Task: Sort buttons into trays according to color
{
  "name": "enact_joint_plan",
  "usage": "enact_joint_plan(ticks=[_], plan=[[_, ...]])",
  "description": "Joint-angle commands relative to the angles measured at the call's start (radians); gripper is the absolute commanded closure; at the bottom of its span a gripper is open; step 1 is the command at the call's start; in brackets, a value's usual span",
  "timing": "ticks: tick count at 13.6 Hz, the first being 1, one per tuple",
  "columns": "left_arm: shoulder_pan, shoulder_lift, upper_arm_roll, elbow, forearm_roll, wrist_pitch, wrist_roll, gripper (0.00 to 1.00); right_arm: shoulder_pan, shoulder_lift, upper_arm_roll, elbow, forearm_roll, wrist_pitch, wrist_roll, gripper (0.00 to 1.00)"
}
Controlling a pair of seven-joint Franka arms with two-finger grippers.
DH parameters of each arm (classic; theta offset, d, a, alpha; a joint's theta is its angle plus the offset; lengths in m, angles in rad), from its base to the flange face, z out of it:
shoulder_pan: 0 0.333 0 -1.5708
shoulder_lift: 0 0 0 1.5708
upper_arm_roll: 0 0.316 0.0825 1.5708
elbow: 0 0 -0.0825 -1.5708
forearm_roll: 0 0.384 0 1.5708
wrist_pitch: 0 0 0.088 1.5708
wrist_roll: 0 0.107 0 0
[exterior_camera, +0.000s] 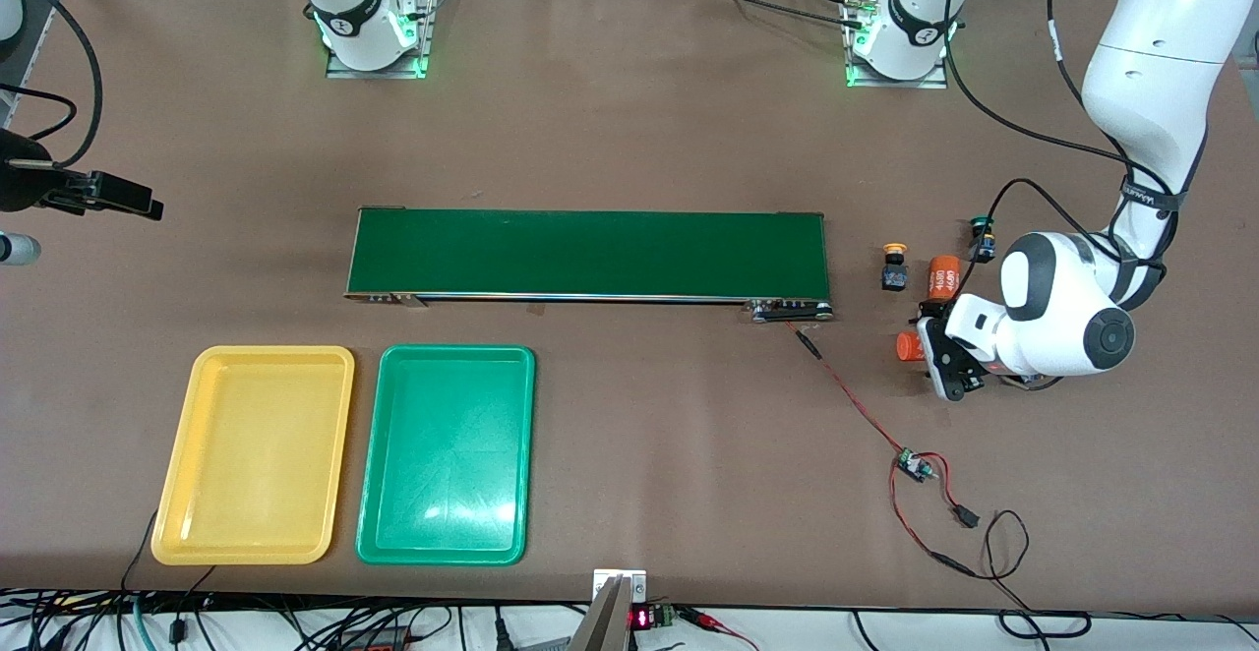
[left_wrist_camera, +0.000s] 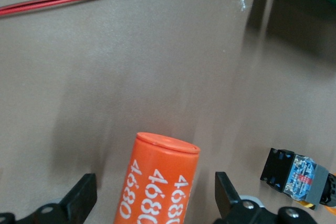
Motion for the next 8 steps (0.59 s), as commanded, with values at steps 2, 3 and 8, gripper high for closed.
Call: enact_joint_plan(ticks=[2,3,8], plan=[[0.004,-0.013,-0.004,-0.021,0.031,0.013,0.132,0.45,-0.007,0.008,0.004,0.022,0.017,-0.004,0.011,0.00],[0.004,-0.019,-0.004,-0.021,0.028,0.013,0.136,0.77,-0.008,0.008,0.004,0.023,0.017,-0.004,0.011,0.00],[0.003,-0.114,-0.005,-0.031,0.023,-0.013,0.099,1.00,-0.008,0.010,0.004,0.030,0.017,-0.004,0.011,0.00]])
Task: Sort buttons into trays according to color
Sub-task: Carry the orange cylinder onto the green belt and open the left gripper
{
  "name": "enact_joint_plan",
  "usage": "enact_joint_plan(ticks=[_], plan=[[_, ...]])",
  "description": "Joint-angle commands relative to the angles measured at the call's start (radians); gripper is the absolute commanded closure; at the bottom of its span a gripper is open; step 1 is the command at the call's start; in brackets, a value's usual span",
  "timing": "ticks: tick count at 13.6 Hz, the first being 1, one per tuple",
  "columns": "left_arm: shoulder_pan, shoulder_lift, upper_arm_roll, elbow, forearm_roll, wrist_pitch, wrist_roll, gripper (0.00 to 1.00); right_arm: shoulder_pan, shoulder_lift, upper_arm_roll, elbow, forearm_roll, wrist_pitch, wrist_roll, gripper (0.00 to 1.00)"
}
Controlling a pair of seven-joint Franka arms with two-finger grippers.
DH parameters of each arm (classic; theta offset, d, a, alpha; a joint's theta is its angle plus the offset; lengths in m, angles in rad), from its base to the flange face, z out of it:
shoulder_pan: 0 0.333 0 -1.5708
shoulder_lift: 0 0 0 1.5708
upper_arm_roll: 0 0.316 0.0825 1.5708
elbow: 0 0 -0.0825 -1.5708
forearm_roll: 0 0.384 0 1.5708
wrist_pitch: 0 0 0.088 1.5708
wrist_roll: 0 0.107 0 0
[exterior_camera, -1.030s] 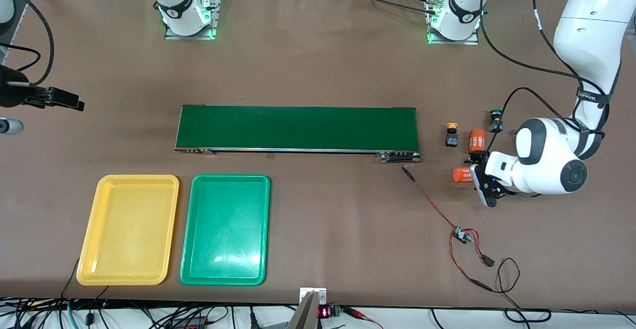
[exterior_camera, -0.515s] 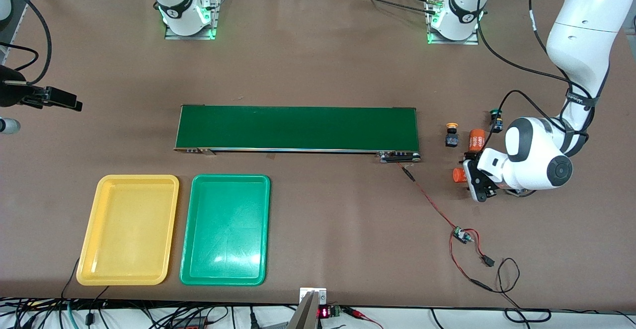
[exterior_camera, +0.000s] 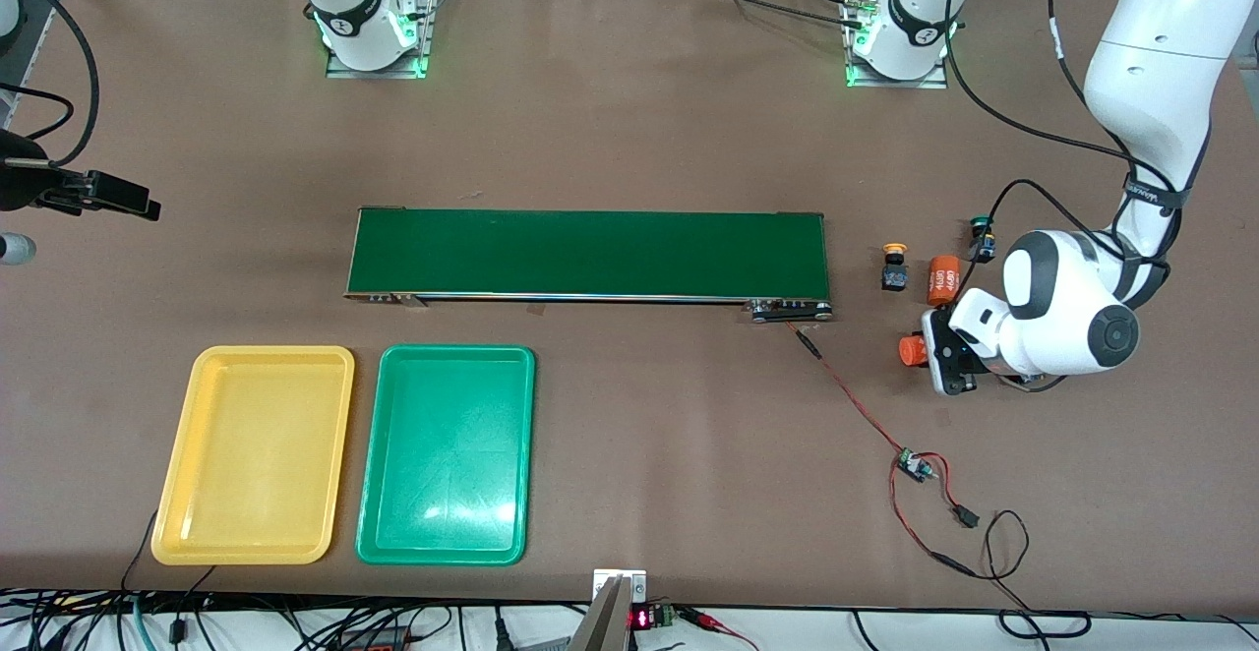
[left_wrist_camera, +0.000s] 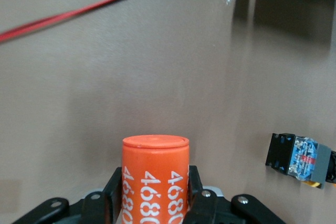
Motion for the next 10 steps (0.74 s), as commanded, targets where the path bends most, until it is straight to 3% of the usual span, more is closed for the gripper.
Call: enact_joint_plan(ticks=[1,5,10], plan=[[-0.008,-0.125,-0.005,-0.055,0.022,-0.047,-0.088,1.00,-0.008,0.010,0.004,0.026,0.017,-0.004,0.011,0.00],[-0.137,-0.231,-0.008,-0.133,0.025,-0.108,-0.119,1.00,-0.010,0.008,0.004,0.028,0.017,-0.004,0.011,0.00],[-0.157,-0.336,-0.114,-0.257,0.017,-0.116,-0.119,1.00,-0.011,0.010,0.004,0.036,0.015,-0.004,0.011,0.00]])
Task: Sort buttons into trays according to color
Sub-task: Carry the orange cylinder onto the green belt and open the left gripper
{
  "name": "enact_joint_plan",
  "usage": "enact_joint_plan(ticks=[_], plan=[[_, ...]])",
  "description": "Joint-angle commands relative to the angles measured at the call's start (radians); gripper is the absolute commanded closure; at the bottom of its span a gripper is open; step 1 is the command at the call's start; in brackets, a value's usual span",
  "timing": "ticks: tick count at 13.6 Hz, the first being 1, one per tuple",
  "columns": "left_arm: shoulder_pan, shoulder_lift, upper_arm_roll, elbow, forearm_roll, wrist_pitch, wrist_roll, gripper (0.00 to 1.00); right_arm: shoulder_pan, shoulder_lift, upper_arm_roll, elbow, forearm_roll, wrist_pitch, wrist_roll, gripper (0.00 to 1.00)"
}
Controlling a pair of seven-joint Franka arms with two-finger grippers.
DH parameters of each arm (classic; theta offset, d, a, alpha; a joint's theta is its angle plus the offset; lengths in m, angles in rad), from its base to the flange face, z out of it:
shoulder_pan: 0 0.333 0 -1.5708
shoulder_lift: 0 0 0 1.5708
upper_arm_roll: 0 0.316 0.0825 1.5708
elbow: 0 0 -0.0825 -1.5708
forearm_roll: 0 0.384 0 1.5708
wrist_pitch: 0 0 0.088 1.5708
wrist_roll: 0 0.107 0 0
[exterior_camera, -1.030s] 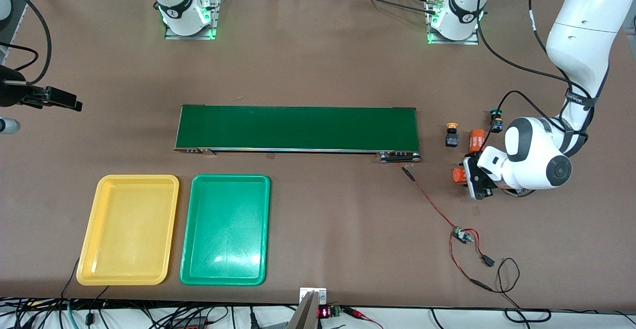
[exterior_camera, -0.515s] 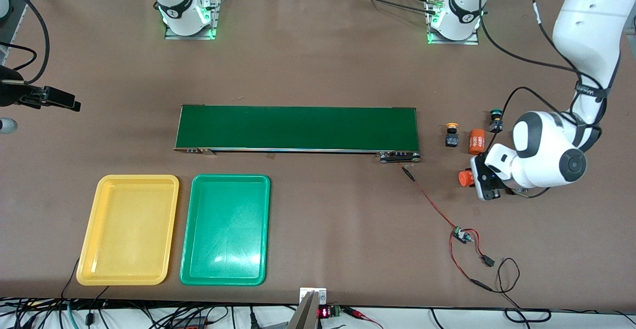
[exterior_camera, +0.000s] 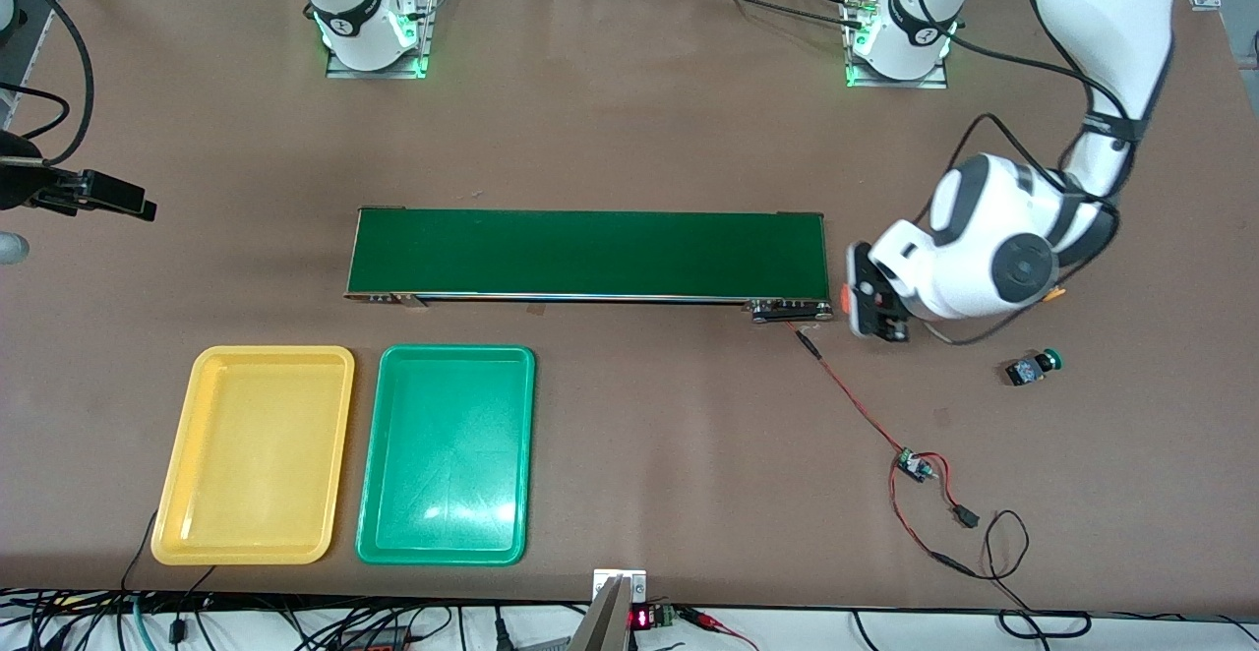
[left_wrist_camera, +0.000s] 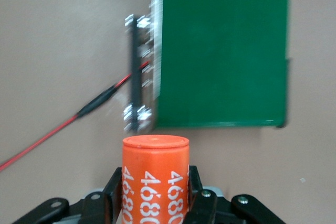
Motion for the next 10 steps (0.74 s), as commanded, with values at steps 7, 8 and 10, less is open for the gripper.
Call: enact_joint_plan(ticks=[7,8,10], plan=[[0.016,-0.061,-0.190,-0.127,0.014,0.038,-0.006,1.00,-0.022,0.011,0.005,0.047,0.015,-0.002,0.010,0.00],[0.016,-0.059,-0.192,-0.147,0.014,0.057,-0.006,1.00,-0.022,0.011,0.005,0.047,0.014,-0.002,0.010,0.00],[0.016,-0.035,-0.192,-0.179,0.016,0.123,-0.006,1.00,-0.022,0.011,0.005,0.047,0.008,-0.001,0.010,0.00]])
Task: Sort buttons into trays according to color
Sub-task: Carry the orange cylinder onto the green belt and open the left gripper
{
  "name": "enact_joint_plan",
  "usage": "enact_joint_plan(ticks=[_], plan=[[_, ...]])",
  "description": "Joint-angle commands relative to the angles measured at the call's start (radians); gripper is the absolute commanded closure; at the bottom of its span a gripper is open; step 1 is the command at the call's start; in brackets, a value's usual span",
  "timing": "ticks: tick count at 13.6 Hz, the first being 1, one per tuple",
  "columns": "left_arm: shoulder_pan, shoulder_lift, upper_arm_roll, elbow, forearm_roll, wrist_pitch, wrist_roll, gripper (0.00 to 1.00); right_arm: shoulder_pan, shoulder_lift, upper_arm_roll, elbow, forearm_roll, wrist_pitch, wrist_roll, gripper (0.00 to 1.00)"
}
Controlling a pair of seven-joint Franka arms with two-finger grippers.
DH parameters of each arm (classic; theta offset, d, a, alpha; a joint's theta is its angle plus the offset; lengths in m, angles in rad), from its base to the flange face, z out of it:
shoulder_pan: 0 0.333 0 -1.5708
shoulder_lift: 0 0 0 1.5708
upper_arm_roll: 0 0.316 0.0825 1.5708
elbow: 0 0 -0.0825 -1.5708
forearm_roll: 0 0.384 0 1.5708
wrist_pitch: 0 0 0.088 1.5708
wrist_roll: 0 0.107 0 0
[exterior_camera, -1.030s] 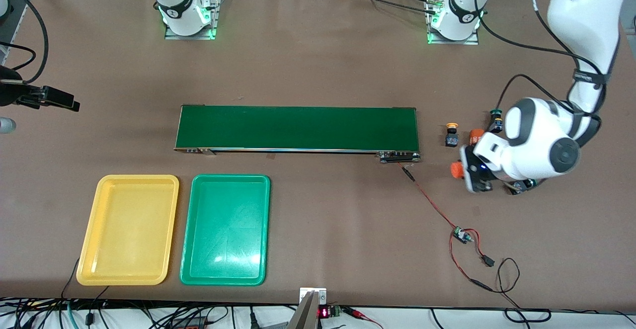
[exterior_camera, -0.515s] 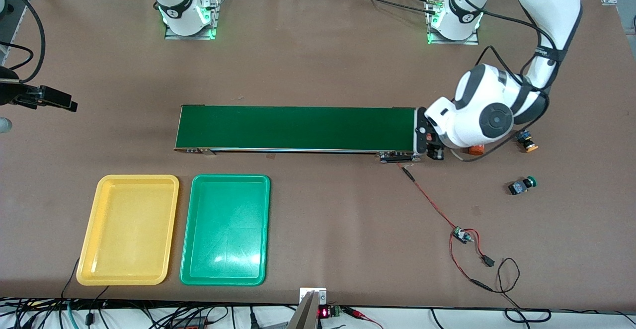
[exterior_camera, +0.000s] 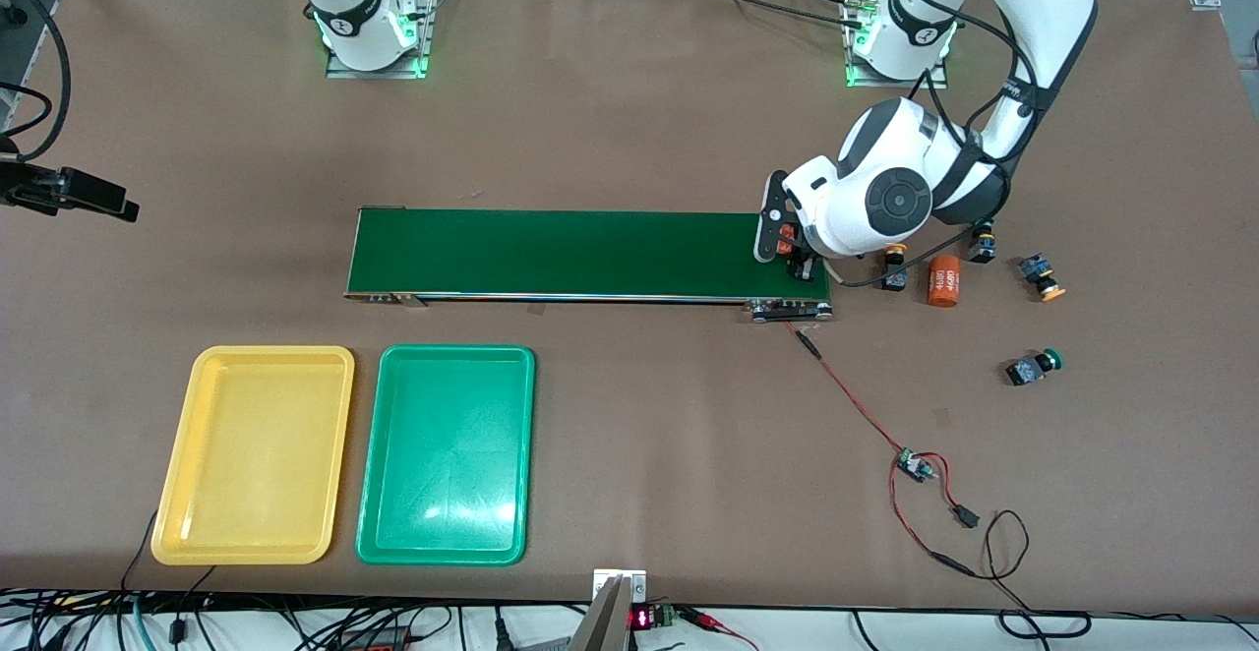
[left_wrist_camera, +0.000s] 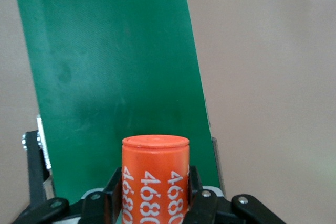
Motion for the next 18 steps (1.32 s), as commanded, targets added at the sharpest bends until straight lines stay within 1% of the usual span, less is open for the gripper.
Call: enact_joint_plan(ticks=[1,3,4,5,6,8,9,11,13,14,17,18], plan=[[0.016,0.016,-0.011,-0.050,0.019,0.083,0.002,1.00,-0.010,0.011,0.004,0.024,0.006,-0.002,0.010,0.00],[0.016,0.022,-0.011,-0.048,0.025,0.094,0.004,1.00,-0.011,0.011,0.004,0.024,0.005,0.007,0.008,0.00],[0.016,0.023,-0.011,-0.048,0.025,0.096,0.002,0.98,-0.011,0.011,0.004,0.024,-0.002,0.009,0.008,0.00],[0.016,0.022,-0.011,-0.047,0.025,0.094,0.002,0.70,-0.010,0.011,0.004,0.024,-0.008,0.009,0.008,0.00],[0.016,0.022,-0.011,-0.044,0.025,0.093,0.002,0.01,-0.011,0.011,0.004,0.024,-0.009,0.009,0.010,0.00],[0.024,0.008,-0.013,-0.028,0.025,0.091,0.007,0.00,-0.011,0.011,0.004,0.024,-0.009,0.010,0.010,0.00],[0.034,-0.009,-0.011,-0.004,0.025,0.087,0.011,0.00,-0.013,0.011,0.004,0.025,-0.012,0.010,0.010,0.00],[0.109,-0.076,-0.011,0.021,0.017,0.088,0.043,0.00,-0.017,0.011,0.004,0.025,-0.011,0.035,0.010,0.00],[0.163,-0.114,-0.001,0.028,0.022,0.078,0.050,0.00,-0.013,0.008,0.004,0.025,-0.011,0.038,0.010,0.00],[0.191,-0.107,0.012,0.024,0.023,0.080,0.051,0.00,-0.016,0.008,0.006,0.025,-0.011,0.038,0.010,0.00],[0.247,-0.063,0.114,0.024,0.023,0.079,0.072,0.00,-0.014,0.008,0.004,0.025,-0.014,0.036,0.010,0.00],[0.266,-0.056,0.130,0.025,0.022,0.077,0.109,0.00,-0.014,0.007,0.006,0.025,-0.012,0.038,0.010,0.00]])
